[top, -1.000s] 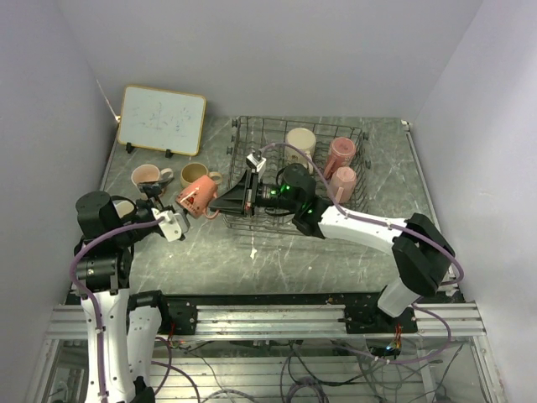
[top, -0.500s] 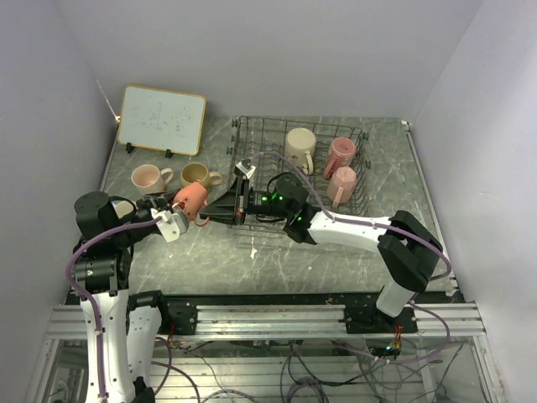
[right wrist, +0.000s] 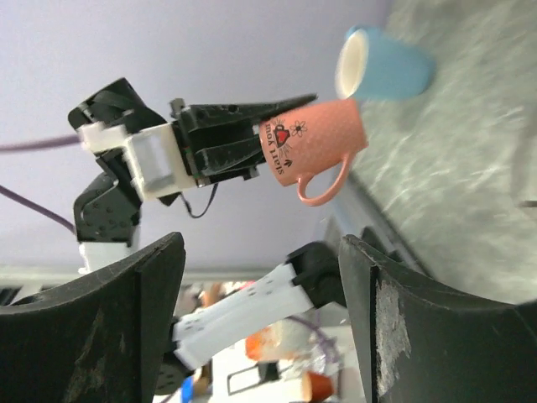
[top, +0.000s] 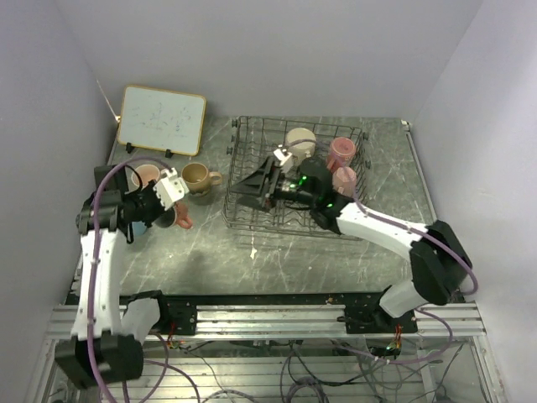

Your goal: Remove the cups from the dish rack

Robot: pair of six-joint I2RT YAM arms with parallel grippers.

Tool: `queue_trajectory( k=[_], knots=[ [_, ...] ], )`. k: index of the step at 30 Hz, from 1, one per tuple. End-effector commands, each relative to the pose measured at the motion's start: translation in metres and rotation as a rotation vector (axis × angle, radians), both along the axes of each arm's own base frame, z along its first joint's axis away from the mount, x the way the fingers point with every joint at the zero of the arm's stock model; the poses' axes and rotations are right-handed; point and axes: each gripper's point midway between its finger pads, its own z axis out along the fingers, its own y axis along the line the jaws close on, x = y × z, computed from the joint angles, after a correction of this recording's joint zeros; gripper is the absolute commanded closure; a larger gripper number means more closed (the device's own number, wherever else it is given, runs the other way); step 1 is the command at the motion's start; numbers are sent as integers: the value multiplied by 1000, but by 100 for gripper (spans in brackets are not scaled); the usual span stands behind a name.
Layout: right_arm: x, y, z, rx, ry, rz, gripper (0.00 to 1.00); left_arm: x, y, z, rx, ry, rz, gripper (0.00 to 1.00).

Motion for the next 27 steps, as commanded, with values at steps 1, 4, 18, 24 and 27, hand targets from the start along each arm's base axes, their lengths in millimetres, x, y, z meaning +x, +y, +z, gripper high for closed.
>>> queue_trajectory(
  k=[1,4,18,24,27],
  knots=[
    [31,-48,-38,-192,-27,-145,26,8,45,-36,134,221,232,93],
    [49,-77,-41,-277,-67,-232,25,18,54,-56,158,330,301,93],
    [83,-175,-21,-503,-191,-472,23,83,66,-126,310,479,436,93],
    [91,-204,-19,-551,-199,-528,23,94,67,-141,319,509,437,93],
    [99,-214,-23,-587,-208,-552,23,95,66,-145,315,528,438,93]
  ],
)
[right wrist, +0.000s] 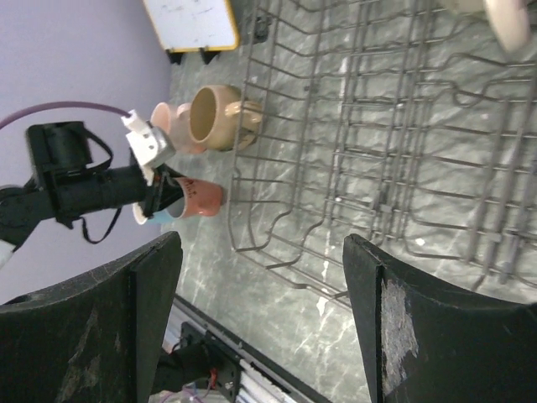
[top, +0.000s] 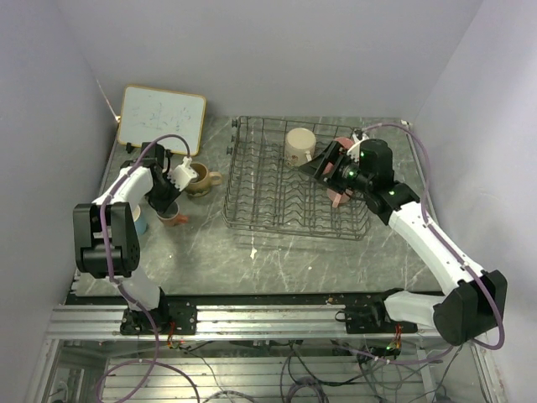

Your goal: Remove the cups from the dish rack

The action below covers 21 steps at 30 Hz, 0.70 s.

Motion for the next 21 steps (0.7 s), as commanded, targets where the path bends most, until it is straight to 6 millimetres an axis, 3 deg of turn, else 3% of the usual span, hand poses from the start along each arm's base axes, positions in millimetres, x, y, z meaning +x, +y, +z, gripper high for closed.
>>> queue_trajectory(
  k=[1,2,3,6,9,14,21],
  knots=[
    [12,-20,-2,-87,-21,-41,22,21,1,15,13,-62,20,90],
    [16,-24,-5,-114,-20,-55,22,21,2,14,21,-63,20,86],
    [21,-28,-8,-142,-23,-68,22,20,4,14,29,-63,20,75],
    [39,-36,-13,-223,-38,-106,22,19,6,17,41,-70,22,32],
    [61,-42,-19,-299,-46,-139,22,20,6,27,41,-97,19,11],
    [97,-46,-31,-411,-58,-167,22,24,2,58,17,-159,21,7],
    [144,-40,-56,-550,-53,-158,26,31,-7,129,-33,-277,27,7]
  ],
)
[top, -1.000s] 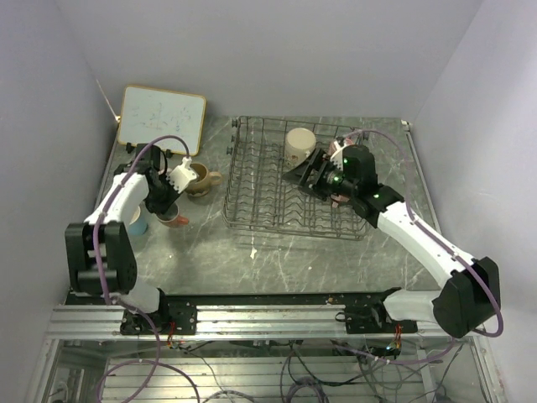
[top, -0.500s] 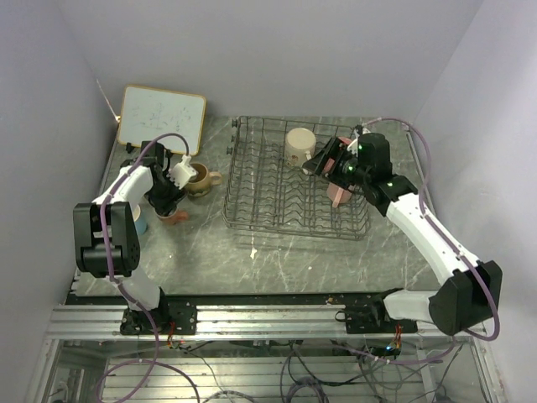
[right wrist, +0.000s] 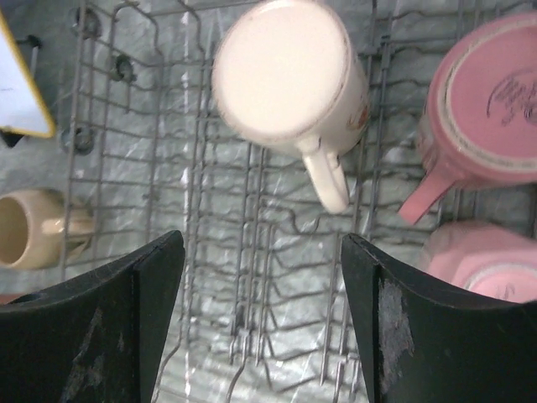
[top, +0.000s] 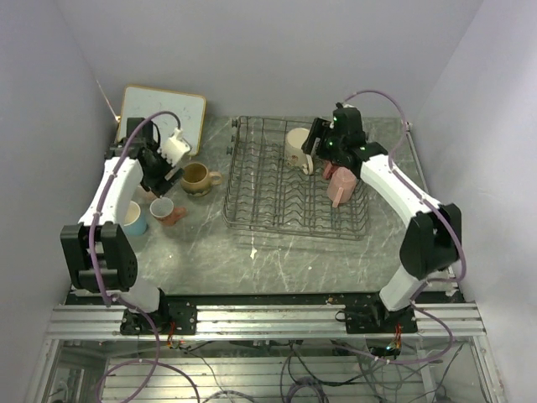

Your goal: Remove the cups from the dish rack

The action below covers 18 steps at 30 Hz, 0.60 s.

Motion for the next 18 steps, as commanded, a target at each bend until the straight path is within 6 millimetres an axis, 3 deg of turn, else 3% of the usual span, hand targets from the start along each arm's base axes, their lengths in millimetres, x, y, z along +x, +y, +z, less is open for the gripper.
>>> queue_trajectory(
  k=[1,6,13,18],
  knots=[
    [29,-2,-17,-146,0,-6,27,-3,-13,56,-58,-100,-14,7],
    [46,17,-45,-264,31,7,29,-17,-27,84,-136,-127,-28,7],
    [51,8,-92,-401,108,-23,30,-49,-56,103,-284,-101,-83,8],
    [53,1,-89,-437,93,-34,30,-65,-72,110,-364,-100,-123,8]
  ],
)
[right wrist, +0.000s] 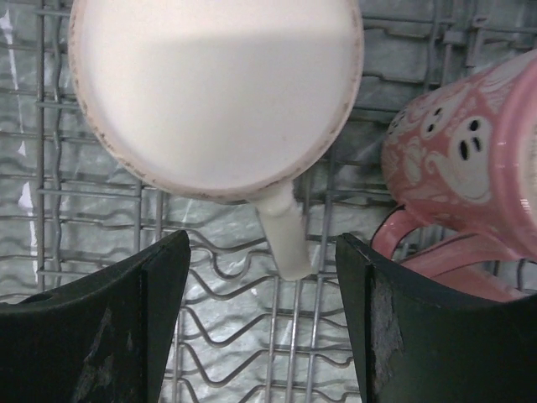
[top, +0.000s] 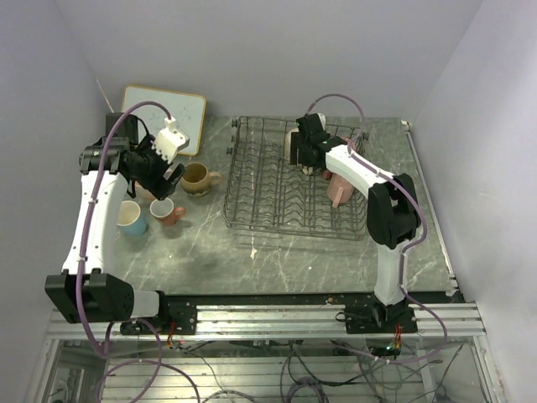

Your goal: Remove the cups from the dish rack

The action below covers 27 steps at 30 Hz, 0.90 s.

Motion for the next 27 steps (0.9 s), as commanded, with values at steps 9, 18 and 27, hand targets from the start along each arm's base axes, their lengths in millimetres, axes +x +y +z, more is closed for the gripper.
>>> queue_trajectory(
  k=[9,18,27],
  knots=[
    [17,-14,-18,-115,13,9,31,-25,-30,23,-138,-5,-64,9],
    [20,-4,-42,-96,51,46,48,-28,-35,27,-165,-15,-75,8],
    [23,-2,-32,-80,13,49,85,-30,-38,27,-180,-15,-77,7]
  ],
)
